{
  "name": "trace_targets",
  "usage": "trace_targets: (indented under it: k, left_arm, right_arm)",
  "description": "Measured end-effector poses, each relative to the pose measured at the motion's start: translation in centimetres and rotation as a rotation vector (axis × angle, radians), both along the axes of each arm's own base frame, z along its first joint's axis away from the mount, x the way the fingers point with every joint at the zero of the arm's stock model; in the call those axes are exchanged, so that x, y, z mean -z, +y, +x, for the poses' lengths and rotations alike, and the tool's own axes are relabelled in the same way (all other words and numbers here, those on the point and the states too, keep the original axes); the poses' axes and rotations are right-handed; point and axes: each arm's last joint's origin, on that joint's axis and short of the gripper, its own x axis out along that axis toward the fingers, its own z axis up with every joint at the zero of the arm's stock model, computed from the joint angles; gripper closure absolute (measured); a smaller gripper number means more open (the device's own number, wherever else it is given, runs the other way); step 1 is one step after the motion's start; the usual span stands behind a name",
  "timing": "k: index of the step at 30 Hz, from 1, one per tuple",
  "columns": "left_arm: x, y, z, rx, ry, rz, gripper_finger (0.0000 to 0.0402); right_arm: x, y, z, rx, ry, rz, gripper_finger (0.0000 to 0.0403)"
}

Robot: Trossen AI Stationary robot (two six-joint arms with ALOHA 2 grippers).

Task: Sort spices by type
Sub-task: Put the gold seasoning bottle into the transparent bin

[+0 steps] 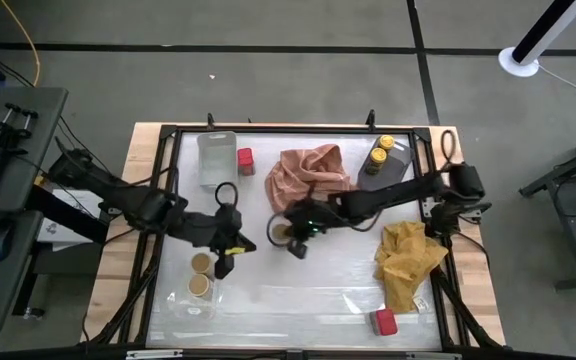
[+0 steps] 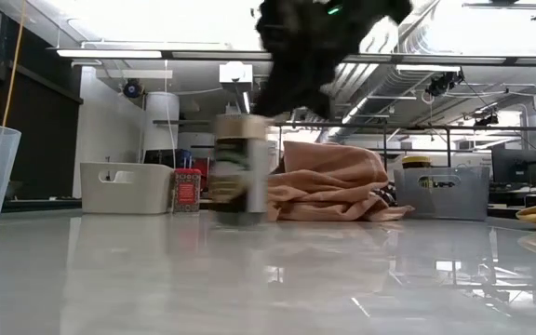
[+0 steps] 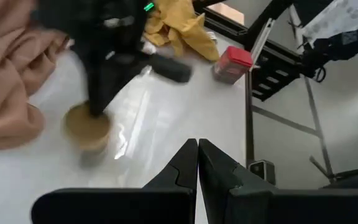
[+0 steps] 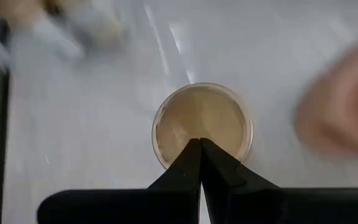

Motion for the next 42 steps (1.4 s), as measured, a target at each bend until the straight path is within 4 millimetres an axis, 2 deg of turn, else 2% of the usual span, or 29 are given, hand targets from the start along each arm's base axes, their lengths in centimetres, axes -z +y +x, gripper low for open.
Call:
trace_targets:
  k: [5,7,10,14,17,21,25,29,34,38,42]
  left_arm:
    - [-0.1,-0.6,-0.3,-0.017,-0.019,0.042,0.0402]
    - [-0.1,-0.5,-0.3,-0.011,-0.021,0.059,0.0401]
    - [-0.1,-0.2,-0.2,-0.003,-0.023,0.086,0.0401]
    - [0.0,0.4,0.1,-0.006,-0.023,0.116,0.0392]
    - [0.1,1.0,0.6,0.031,-0.013,0.155,0.0360]
    - [0.4,2.2,1.6,0.094,-0.006,0.168,0.0285]
    - [1.2,2.8,3.1,0.204,0.009,0.210,0.0194]
    - [2.7,3.6,4.5,0.276,0.134,0.294,0.0112]
    - [5.3,4.3,6.0,0.284,0.301,0.389,0.0037]
    - [7.1,4.4,6.8,0.280,0.387,0.461,0.0009]
    - [7.0,4.4,6.7,0.245,0.390,0.430,0.0005]
  right_arm:
    - [0.6,-1.1,2.6,-0.006,-0.207,0.062,0.0403]
    - [-0.3,-1.6,2.8,-0.002,-0.277,0.070,0.0403]
    - [-3.0,-2.6,1.8,0.000,-0.327,0.047,0.0403]
    - [-6.8,-3.7,-1.4,0.004,-0.301,-0.040,0.0403]
    - [-9.7,-4.0,-4.7,0.043,-0.261,-0.085,0.0403]
    - [-12.8,-3.5,-9.3,0.121,-0.224,-0.100,0.0403]
    - [-14.8,-2.1,-13.2,0.182,-0.222,-0.077,0.0403]
    - [-15.6,-0.6,-16.0,0.234,-0.210,-0.072,0.0403]
    - [-15.3,1.0,-17.7,0.292,-0.168,-0.076,0.0403]
    - [-14.6,2.0,-17.8,0.316,-0.122,-0.081,0.0403]
    - [-14.0,2.6,-17.4,0.312,-0.089,-0.088,0.0403]
